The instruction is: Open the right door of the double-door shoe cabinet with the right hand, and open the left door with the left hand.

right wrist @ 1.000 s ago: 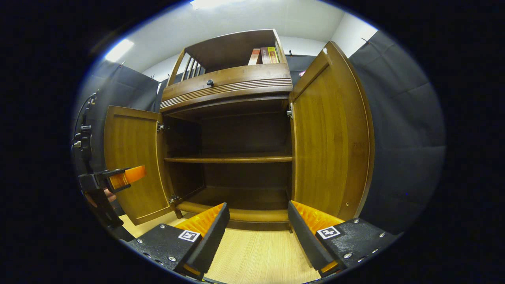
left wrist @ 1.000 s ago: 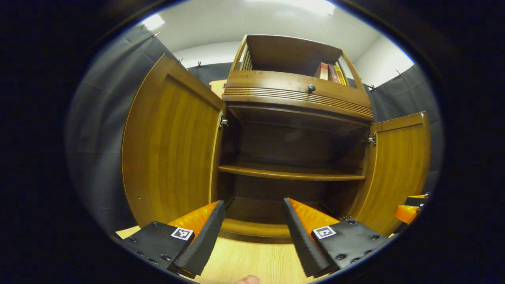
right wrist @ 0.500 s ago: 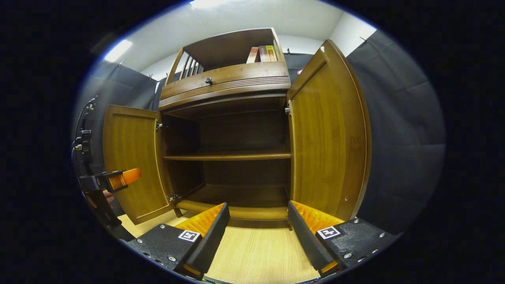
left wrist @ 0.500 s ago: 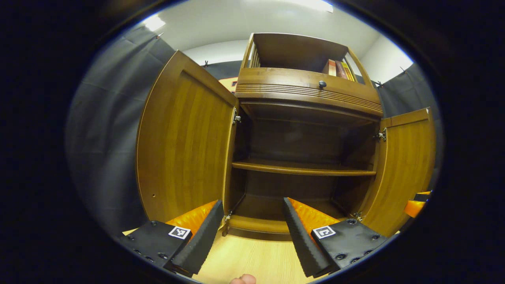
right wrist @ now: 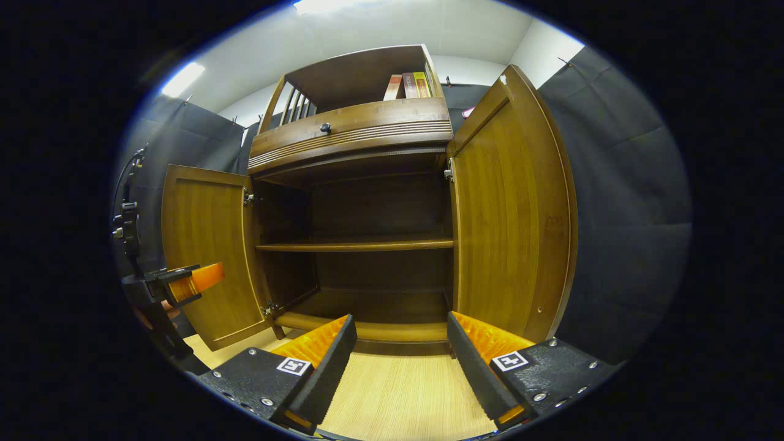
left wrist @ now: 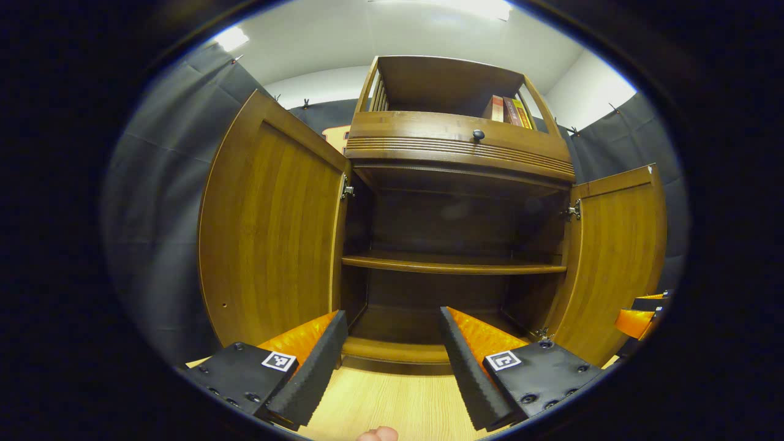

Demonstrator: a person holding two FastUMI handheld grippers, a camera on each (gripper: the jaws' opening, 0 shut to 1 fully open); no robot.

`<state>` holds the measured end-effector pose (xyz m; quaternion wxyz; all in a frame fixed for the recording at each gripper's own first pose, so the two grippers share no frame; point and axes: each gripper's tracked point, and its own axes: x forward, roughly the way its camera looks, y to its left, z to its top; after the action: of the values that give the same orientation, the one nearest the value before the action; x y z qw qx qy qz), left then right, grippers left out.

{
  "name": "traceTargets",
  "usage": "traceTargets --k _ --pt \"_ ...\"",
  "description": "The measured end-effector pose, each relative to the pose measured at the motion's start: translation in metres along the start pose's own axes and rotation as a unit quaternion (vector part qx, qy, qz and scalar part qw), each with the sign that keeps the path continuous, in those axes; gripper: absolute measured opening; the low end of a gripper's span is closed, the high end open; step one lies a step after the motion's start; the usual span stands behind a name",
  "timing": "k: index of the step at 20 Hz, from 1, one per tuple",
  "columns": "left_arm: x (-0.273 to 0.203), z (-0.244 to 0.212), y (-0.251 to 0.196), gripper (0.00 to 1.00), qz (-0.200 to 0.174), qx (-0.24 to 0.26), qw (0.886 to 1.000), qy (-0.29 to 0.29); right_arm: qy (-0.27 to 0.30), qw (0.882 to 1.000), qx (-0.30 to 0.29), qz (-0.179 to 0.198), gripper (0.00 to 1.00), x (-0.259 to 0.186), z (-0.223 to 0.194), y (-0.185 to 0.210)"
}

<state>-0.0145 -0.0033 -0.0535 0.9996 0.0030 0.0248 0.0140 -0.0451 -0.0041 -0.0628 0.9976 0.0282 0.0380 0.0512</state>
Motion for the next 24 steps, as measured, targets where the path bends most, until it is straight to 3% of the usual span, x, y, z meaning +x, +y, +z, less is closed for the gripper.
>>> traceTargets --k 2,3,4,5,7,8,24 --pt "-0.0009 -0.0018 -0.0027 0.95 -0.004 0.008 1.0 0.001 0.003 1.0 0.0 -0.001 1.0 -0.0005 -0.002 -0.001" --pt "-0.0019 -0.0014 -0.0024 0.95 -0.003 0.012 1.0 -0.001 0.005 1.0 0.002 -0.001 0.92 -0.0011 -0.0031 -0.0017" --pt "-0.002 -0.0019 -0.0029 0.95 -0.004 0.014 1.0 0.0 0.005 1.0 0.005 -0.001 0.92 -0.0012 -0.0029 -0.0014" --pt "-0.0024 -0.0024 -0.0034 0.97 -0.005 0.014 1.0 0.0 0.004 1.0 0.008 -0.001 1.0 -0.0019 -0.0024 -0.0015" --pt "-0.0035 -0.0024 -0.0056 0.95 -0.007 0.014 1.0 0.002 0.005 1.0 0.009 -0.001 1.0 -0.0024 -0.0024 -0.0017" --pt "-0.0042 -0.0028 -0.0055 0.97 -0.007 0.015 1.0 0.002 0.005 1.0 0.007 -0.003 0.92 -0.003 -0.0027 -0.0022" --pt "-0.0043 0.007 0.0007 0.97 -0.001 0.023 1.0 -0.014 0.006 1.0 0.007 0.0 0.92 -0.0025 -0.0024 0.001"
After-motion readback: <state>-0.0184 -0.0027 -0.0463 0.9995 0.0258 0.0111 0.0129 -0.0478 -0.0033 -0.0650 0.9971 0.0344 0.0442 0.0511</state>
